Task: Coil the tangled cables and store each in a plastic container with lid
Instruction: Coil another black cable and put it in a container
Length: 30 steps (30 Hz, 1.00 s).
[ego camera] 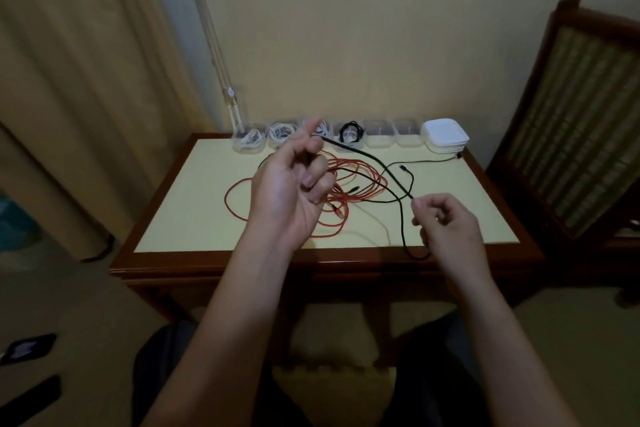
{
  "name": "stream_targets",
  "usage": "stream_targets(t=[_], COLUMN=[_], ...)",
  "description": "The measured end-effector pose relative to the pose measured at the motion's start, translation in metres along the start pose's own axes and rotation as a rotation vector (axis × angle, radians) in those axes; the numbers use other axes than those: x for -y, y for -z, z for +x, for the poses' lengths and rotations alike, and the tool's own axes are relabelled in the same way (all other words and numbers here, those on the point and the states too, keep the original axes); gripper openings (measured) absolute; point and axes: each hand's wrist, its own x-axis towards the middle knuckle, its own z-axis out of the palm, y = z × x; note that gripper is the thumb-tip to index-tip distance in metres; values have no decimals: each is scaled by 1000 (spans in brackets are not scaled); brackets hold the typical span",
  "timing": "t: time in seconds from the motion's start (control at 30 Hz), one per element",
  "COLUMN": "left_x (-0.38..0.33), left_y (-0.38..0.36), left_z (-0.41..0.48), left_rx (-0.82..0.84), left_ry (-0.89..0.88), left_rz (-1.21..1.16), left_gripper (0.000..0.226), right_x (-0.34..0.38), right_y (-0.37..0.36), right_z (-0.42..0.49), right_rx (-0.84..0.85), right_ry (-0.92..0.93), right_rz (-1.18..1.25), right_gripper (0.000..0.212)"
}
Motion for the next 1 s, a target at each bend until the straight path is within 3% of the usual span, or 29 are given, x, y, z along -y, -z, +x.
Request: stream_targets(t=[0.2, 0.33, 0.5, 0.6, 0.77, 1.0], left_x=[1, 12, 25, 34, 41, 34], left_y=[19, 29, 36, 37, 33, 30], left_z=[6, 6, 0, -6, -18, -24], left_rx=[-176, -283, -104, 19, 105, 148], left_ry=[-46, -134, -133, -100, 93, 343], left_rz=[-39, 178, 866, 1013, 861, 162], left_gripper=[33, 40, 46, 43, 38, 43], right_x=[-21, -17, 3, 21, 48, 47], right_y=[-6, -6, -6, -9, -18, -29], right_z=[-13, -22, -24, -24, -22, -22], right_rx=[-3, 37, 202, 220, 126, -1], right_ry=[64, 267, 546, 659, 710, 489], right_rz=[-161, -438, -640, -593, -448, -243], right_gripper=[8, 12, 11, 9, 11, 9])
